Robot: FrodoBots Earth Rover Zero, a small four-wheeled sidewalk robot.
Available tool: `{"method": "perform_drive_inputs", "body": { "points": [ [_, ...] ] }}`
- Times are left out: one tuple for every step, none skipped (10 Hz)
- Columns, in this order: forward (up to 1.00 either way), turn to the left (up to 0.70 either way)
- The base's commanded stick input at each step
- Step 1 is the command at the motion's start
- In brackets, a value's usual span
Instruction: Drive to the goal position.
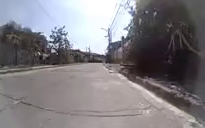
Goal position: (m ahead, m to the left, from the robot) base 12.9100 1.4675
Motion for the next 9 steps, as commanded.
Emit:
{"method": "perform_drive_inputs", "body": {
  "points": [
    [1.0, 0.0],
    [1.0, 0.0],
    [1.0, 0.0],
    [1.0, 0.0],
    [1.0, 0.0],
    [1.0, 0.0],
    [1.0, 0.0],
    [1.0, 0.0],
    [1.0, -0.4]
  ]
}}
